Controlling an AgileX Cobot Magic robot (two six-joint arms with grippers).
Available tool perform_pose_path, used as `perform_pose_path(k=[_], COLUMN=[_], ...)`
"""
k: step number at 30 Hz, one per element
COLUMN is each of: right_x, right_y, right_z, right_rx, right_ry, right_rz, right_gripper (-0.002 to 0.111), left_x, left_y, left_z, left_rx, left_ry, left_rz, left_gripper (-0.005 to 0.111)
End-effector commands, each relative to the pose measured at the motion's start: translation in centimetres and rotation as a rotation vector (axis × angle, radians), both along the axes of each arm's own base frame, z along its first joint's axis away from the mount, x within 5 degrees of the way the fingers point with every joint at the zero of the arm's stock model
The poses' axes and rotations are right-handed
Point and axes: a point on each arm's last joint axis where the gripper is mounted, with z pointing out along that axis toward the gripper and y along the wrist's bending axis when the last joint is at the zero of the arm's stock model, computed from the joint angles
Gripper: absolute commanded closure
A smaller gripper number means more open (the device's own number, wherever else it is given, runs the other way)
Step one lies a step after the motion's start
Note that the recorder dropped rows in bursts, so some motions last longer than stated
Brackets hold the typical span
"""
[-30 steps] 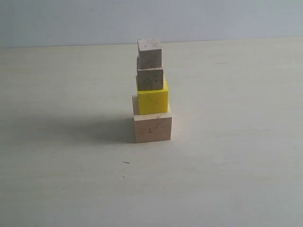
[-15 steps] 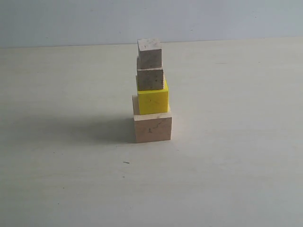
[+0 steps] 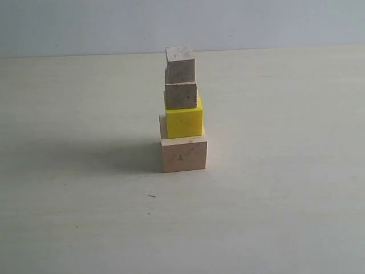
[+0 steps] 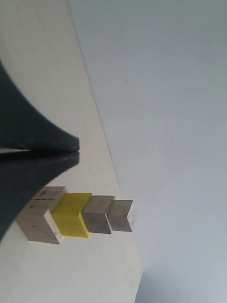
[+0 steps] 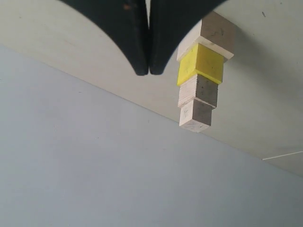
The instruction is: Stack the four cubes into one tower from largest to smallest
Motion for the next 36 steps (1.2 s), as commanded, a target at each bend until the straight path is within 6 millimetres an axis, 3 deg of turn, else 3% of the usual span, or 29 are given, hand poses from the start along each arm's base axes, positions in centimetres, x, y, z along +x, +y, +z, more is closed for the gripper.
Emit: perform_pose_path(k=[1,13,18,26,29,36], right_x=[0.0,0.0,0.0,0.0,0.0,0.0], right_y=[0.0,0.0,0.0,0.0,0.0,0.0], right_z=[0.1,0.1,0.1,0.1,0.1,0.1], right_rx=[0.009,0.009,0.009,0.009,0.009,0.009], right_ry=[-0.013,-0.013,-0.013,-0.013,-0.013,-0.013], right_rz=[0.001,0.001,0.001,0.001,0.001,0.001], right_gripper=[0.108,0.108,0.108,0.108,0.108,0.108], left_x=[-0.1,0.0,1.1,2.2,2.6,2.8], left_y=[0.0,0.1,0.2,0.9,1.2,1.5], left_z=[0.1,0.1,-1.7,-5.0,-6.6,-7.5], left_rx=[-0.021,-0.015,-0.109,-0.128,-0.125,-0.118], left_ry=[-0.014,-0.019,-0.015,-0.118,-0.076,-0.053], left_rz=[0.004,0.008,0.067,0.198,0.275,0.338], left_gripper=[0.106,0.106,0.106,0.106,0.106,0.106])
